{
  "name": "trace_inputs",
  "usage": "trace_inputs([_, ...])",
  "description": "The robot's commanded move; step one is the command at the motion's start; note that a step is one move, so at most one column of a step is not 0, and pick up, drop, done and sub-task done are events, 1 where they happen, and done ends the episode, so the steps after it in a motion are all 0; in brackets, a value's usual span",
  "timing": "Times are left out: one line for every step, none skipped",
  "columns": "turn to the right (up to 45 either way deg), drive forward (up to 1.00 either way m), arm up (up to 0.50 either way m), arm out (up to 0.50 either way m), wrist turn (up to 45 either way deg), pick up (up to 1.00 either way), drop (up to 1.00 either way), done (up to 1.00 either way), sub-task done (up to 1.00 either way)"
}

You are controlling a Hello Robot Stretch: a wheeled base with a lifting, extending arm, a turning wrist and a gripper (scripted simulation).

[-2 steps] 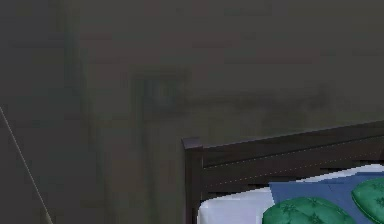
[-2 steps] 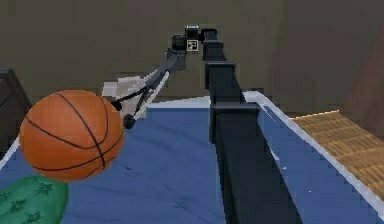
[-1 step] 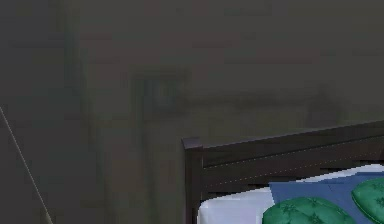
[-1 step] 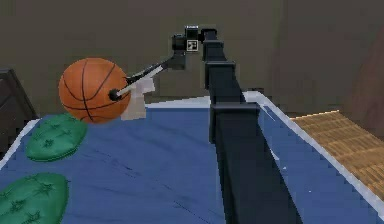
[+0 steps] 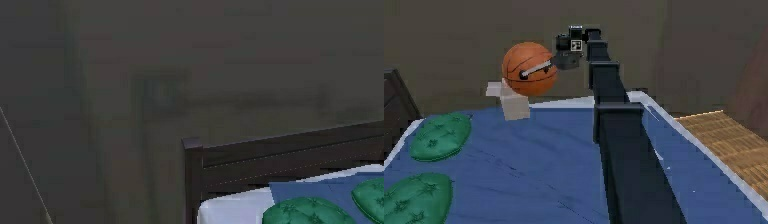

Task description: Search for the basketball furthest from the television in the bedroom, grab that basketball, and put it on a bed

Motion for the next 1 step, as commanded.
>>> trace_inputs([0.0,0.0,0.0,0.0,39.0,0.0,0.0,0.0,0.0])
